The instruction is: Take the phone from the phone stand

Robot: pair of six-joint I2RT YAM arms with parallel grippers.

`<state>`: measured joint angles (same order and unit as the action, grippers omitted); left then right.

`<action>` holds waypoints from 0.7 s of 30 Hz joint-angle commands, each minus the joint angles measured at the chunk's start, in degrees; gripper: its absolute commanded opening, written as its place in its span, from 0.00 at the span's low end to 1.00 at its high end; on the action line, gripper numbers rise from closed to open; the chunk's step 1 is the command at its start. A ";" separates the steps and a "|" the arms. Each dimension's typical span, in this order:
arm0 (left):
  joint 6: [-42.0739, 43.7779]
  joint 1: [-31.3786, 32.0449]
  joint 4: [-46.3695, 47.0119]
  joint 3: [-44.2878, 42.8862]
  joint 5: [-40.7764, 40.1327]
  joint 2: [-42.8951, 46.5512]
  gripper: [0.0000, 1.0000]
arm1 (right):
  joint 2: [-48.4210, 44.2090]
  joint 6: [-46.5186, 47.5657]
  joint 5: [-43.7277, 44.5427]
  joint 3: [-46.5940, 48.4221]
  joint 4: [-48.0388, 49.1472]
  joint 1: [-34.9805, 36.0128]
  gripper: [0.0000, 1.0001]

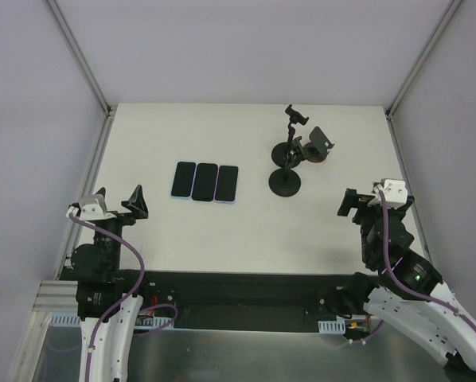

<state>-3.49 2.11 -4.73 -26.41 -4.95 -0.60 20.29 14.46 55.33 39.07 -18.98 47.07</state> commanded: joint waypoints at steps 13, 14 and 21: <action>-0.82 -1.58 4.47 -0.57 4.51 1.04 0.99 | 1.50 1.36 1.54 -0.04 3.07 -0.31 0.96; -1.08 -1.58 4.47 -0.57 4.77 1.04 0.99 | 1.50 1.27 1.01 0.04 3.16 -0.31 0.96; -0.91 -1.76 4.20 -0.57 4.42 1.04 0.99 | 1.33 1.28 1.01 0.05 2.98 -0.31 0.96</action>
<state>-3.57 1.21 -3.60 -26.41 -1.50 -0.58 21.67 15.55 55.90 38.83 -18.61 46.96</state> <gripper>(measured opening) 0.992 0.966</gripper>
